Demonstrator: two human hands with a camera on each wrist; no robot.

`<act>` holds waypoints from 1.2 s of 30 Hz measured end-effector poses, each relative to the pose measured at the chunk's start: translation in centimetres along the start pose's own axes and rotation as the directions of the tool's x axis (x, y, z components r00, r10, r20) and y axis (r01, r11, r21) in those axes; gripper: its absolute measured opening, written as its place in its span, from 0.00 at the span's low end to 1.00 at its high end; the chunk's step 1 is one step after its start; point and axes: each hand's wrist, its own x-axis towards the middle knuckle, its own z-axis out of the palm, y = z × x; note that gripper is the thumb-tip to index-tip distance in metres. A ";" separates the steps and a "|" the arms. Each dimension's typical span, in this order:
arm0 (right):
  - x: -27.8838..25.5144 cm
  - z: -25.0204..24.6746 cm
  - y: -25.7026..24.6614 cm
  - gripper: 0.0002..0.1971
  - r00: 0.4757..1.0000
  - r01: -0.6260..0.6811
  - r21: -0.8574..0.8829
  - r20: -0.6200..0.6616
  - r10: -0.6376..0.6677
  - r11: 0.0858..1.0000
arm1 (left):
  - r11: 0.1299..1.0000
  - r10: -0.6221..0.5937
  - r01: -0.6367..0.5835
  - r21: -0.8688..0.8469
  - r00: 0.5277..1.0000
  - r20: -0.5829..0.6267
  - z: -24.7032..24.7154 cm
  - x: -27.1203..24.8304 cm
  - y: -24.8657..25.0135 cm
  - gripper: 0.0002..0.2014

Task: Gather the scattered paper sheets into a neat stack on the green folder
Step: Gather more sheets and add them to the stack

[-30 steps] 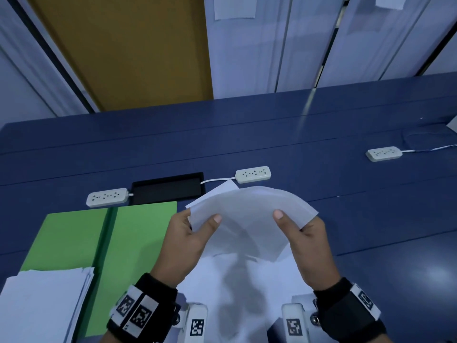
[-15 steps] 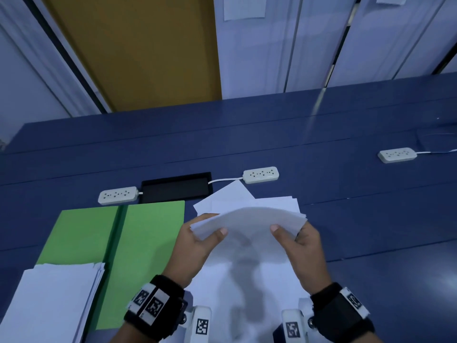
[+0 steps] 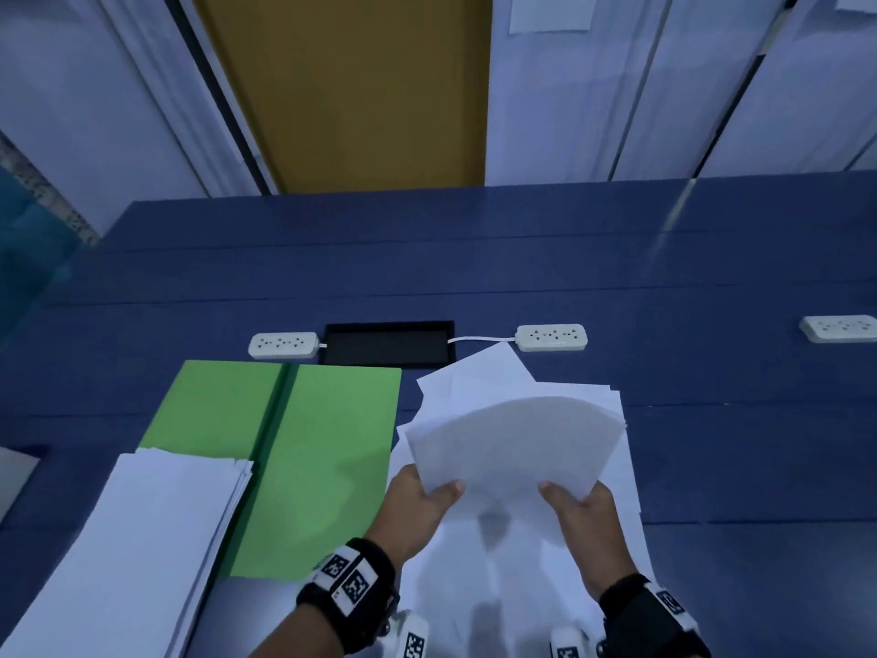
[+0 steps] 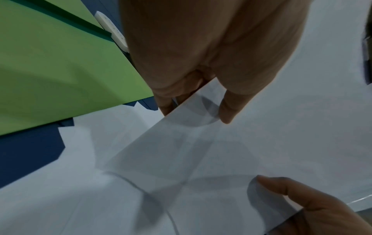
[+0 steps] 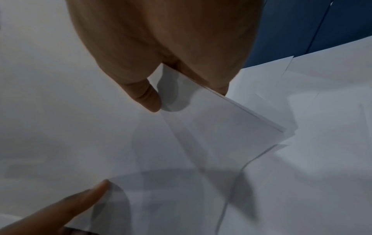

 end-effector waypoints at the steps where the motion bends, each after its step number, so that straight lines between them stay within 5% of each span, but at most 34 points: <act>1: -0.4 0.3 -0.2 0.10 1.000 0.000 0.001 0.012 0.000 1.000 | 1.000 -0.003 0.003 -0.008 1.000 -0.005 -0.5 -0.4 -0.1 0.14; 12: -5.5 12.4 -1.6 0.10 0.964 0.059 -0.111 0.265 -0.028 0.992 | 0.999 0.014 -0.019 -0.033 0.987 -0.159 -14.1 -4.6 -0.6 0.09; 20: -8.5 23.5 0.1 0.34 0.904 0.293 -0.194 0.374 -0.206 0.936 | 0.997 0.039 -0.015 0.071 0.935 -0.352 -28.8 -8.3 -5.3 0.15; 23: -8.8 27.7 1.2 0.27 0.847 0.347 -0.232 0.493 -0.198 0.909 | 0.995 0.009 0.028 0.099 0.934 -0.357 -33.8 -9.1 -6.9 0.15; 29: -9.1 35.8 4.1 0.10 0.680 0.371 -0.433 0.729 0.077 0.822 | 0.955 -0.090 0.180 0.236 0.934 -0.346 -42.7 -9.2 -11.6 0.19; 36: -9.6 42.2 7.3 0.18 0.530 0.396 -0.636 0.748 0.400 0.663 | 0.881 -0.246 0.370 0.296 0.891 -0.381 -47.3 -8.8 -17.3 0.26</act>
